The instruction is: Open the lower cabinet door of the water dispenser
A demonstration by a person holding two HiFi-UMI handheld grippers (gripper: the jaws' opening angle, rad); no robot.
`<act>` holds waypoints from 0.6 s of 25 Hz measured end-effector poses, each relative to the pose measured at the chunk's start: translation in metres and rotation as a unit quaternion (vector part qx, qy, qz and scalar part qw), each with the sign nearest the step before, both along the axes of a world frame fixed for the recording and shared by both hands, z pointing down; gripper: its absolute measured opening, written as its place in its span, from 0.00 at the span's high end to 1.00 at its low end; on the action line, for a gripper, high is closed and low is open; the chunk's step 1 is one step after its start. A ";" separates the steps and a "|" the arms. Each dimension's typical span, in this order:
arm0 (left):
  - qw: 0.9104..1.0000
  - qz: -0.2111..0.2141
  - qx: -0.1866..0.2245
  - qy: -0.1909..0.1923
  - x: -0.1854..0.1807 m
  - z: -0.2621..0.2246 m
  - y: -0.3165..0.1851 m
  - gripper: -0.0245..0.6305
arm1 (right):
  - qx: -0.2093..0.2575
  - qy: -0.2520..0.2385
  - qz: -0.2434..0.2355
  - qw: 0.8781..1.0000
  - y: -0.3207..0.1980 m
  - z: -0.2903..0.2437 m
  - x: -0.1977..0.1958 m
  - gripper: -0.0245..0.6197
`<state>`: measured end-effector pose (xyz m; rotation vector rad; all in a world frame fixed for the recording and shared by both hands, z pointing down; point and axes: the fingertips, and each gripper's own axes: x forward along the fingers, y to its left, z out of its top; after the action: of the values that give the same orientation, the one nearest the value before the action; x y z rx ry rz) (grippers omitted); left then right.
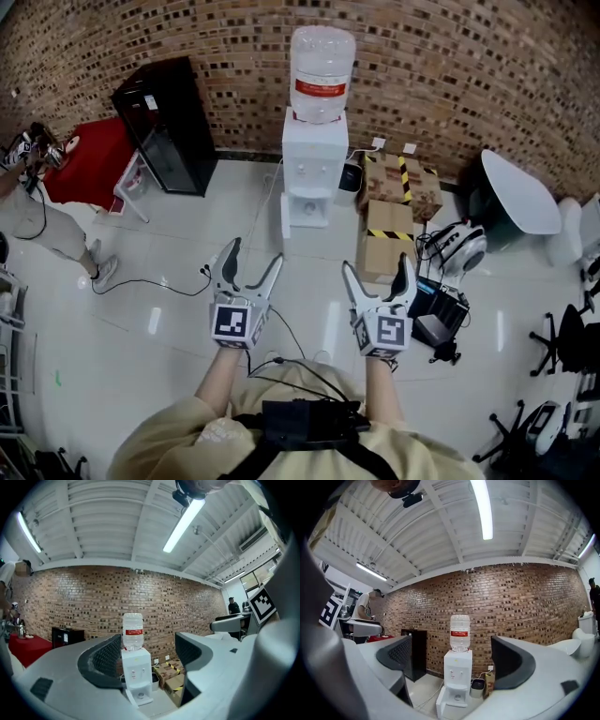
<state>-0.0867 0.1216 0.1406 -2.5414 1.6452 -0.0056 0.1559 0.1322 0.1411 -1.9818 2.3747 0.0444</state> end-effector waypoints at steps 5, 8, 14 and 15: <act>0.999 -0.028 -0.016 0.003 -0.003 0.003 -0.004 0.42 | -0.004 -0.007 0.032 0.999 -0.002 0.001 0.021 0.15; 0.999 -0.030 -0.017 0.004 -0.001 0.007 -0.011 0.42 | -0.004 -0.012 0.044 0.999 -0.006 -0.001 0.029 0.15; 0.999 -0.031 -0.022 0.005 0.002 0.006 -0.019 0.42 | 0.011 -0.018 0.065 0.998 -0.009 -0.011 0.035 0.18; 0.999 -0.030 -0.025 0.005 0.003 0.007 -0.020 0.42 | 0.009 -0.016 0.063 0.998 -0.010 -0.010 0.033 0.18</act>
<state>-0.0835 0.1019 0.1473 -2.5304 1.7468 -0.0392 0.1888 0.1227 0.1308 -2.1049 2.2192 0.0372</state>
